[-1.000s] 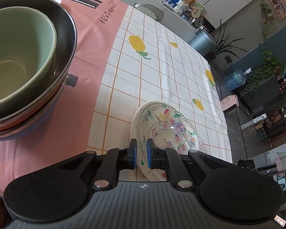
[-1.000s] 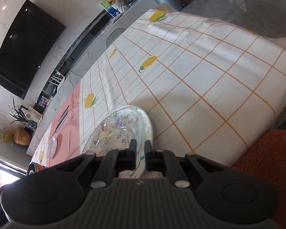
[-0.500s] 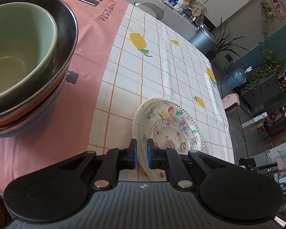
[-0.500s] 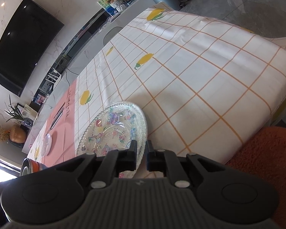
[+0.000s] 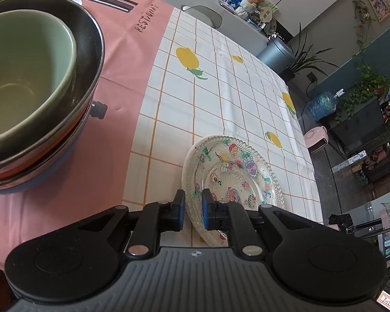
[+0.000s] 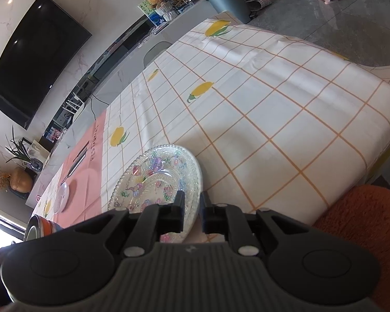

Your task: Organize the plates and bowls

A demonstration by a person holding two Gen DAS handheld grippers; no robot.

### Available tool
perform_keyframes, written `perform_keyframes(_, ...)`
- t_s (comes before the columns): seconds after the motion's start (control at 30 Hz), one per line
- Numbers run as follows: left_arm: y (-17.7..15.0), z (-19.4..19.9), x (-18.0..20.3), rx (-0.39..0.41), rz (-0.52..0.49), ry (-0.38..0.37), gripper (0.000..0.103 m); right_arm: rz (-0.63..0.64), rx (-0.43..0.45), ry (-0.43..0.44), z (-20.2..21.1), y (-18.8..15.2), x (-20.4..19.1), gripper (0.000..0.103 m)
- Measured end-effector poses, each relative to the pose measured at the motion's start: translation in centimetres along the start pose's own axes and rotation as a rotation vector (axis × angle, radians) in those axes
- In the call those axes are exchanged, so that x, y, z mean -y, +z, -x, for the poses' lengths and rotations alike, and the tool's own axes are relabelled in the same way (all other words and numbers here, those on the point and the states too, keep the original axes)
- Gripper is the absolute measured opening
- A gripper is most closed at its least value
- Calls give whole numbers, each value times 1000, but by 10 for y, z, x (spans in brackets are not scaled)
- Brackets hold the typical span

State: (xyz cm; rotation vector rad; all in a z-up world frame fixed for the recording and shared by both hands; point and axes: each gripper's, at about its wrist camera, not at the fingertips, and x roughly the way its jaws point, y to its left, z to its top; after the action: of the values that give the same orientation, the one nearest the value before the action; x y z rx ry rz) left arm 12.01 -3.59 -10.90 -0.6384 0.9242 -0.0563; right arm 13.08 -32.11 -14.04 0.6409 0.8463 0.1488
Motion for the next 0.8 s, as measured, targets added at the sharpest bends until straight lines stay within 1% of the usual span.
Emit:
perform_keyframes(0.03, 0, 1, 0, 6, -4, 4, 23, 0, 4, -1, 2, -1, 0, 22)
perform_keyframes(0.07, 0, 2, 0, 12, -6, 6, 24, 1, 6, -4, 2, 0, 0, 24)
perform_keyframes(0.13, 0, 3, 0, 17, -10, 8, 28, 5, 9, -8, 3, 1, -1, 25)
perform_keyframes(0.2, 0, 3, 0, 20, -14, 13, 29, 7, 12, -12, 3, 1, -1, 28)
perform_keyframes(0.47, -1, -2, -5, 7, -12, 27, 30, 17, 23, -32, 3, 4, 0, 29)
perform_keyframes(0.5, -1, -2, -6, 6, -12, 28, 30, 20, 23, -32, 2, 4, 0, 28)
perform_keyframes(0.57, -1, -3, -5, 5, -21, 25, 30, 27, 25, -28, 1, 5, 0, 18)
perform_keyframes(0.6, -2, -4, -4, 5, -29, 25, 29, 31, 26, -27, 0, 5, -1, 16)
perform_keyframes(0.63, -2, -4, -3, 7, -39, 27, 25, 34, 28, -28, 0, 6, -1, 12)
perform_keyframes(0.7, -2, -5, 0, 10, -56, 14, 18, 39, 30, -32, -1, 6, -1, 9)
perform_keyframes(0.73, -3, -5, 2, 12, -66, 14, 16, 42, 32, -34, -2, 7, -1, 8)
perform_keyframes(0.8, -3, -6, 5, 18, -84, 23, 16, 44, 33, -29, -3, 7, -1, 5)
